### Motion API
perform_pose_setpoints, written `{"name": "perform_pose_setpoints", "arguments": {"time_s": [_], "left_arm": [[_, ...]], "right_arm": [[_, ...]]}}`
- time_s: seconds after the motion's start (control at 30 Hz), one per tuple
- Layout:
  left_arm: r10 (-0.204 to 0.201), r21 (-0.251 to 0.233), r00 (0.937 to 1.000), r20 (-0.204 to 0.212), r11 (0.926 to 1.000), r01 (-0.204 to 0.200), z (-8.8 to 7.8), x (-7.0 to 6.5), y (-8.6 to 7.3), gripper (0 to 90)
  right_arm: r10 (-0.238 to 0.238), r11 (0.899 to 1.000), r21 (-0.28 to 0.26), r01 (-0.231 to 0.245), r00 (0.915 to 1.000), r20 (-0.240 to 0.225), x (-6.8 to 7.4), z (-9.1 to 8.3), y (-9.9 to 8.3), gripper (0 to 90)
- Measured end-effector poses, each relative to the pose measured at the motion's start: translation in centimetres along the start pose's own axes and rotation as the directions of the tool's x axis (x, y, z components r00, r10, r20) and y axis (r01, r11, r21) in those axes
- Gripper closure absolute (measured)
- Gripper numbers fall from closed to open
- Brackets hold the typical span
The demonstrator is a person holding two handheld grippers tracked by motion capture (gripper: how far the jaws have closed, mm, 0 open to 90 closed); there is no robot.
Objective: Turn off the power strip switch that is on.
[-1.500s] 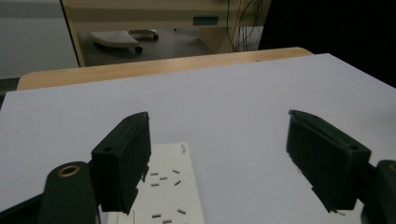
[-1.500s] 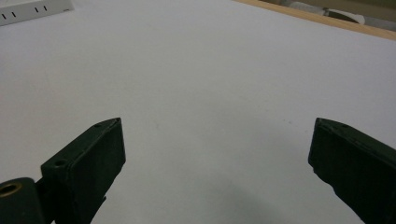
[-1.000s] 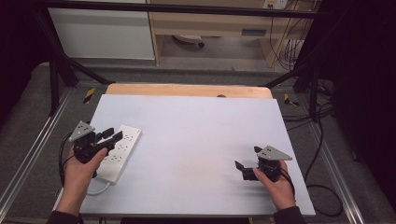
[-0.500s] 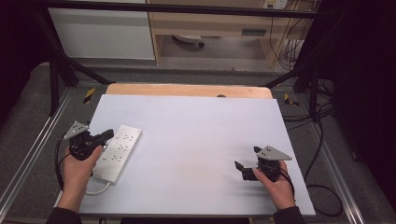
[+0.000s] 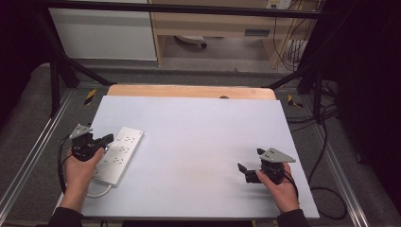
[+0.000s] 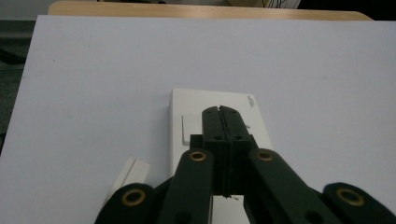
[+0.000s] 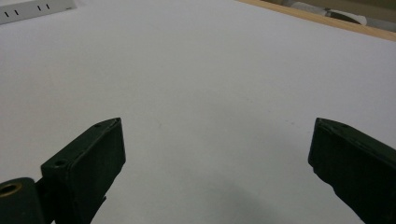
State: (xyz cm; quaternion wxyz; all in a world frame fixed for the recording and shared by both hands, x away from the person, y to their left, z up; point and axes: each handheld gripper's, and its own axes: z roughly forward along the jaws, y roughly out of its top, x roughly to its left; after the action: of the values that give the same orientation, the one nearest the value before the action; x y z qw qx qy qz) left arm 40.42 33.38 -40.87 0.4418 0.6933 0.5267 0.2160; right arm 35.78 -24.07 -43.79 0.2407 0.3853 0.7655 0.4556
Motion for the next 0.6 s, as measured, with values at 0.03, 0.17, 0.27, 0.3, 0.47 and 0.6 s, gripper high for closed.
{"name": "perform_pose_setpoints", "arguments": {"time_s": [0.03, 0.17, 0.27, 0.3, 0.47, 0.6], "left_arm": [[0.004, 0.009, 1.0, -0.003, 1.0, -0.004, 0.09, 0.02, -0.07, 90.0], [0.0, 0.022, 1.0, -0.003, 0.9998, 0.0, 0.35, 0.11, -0.23, 90.0], [0.004, 0.035, 1.0, -0.009, 0.9994, -0.004, 0.43, 0.2, -0.31, 90.0], [0.005, 0.038, 1.0, -0.008, 0.9993, -0.005, 0.49, 0.27, -0.36, 90.0], [0.005, 0.054, 0.9999, -0.009, 0.9985, -0.005, 0.72, 0.29, -0.53, 90.0], [0.015, 0.064, 0.9998, -0.011, 0.9978, -0.014, 0.86, 0.25, -0.62, 90.0]], "right_arm": [[0.0, 1.0, -0.001, 0.0, 1.0, 0.0, -0.01, 0.0, 0.0, 4.3], [0.0, 1.0, 0.0, 0.0, 1.0, 0.0, -0.02, 0.0, 0.0, 4.3], [-0.001, 1.0, 0.0, 0.001, 1.0, 0.0, -0.01, -0.01, 0.0, 4.3], [0.0, 1.0, 0.0, 0.0, 1.0, 0.0, -0.01, -0.01, 0.0, 4.3], [0.0, 1.0, 0.0, 0.0, 1.0, 0.0, -0.01, -0.01, 0.0, 4.3], [0.0, 1.0, 0.001, 0.0, 1.0, -0.001, -0.01, 0.0, 0.0, 4.3]]}}
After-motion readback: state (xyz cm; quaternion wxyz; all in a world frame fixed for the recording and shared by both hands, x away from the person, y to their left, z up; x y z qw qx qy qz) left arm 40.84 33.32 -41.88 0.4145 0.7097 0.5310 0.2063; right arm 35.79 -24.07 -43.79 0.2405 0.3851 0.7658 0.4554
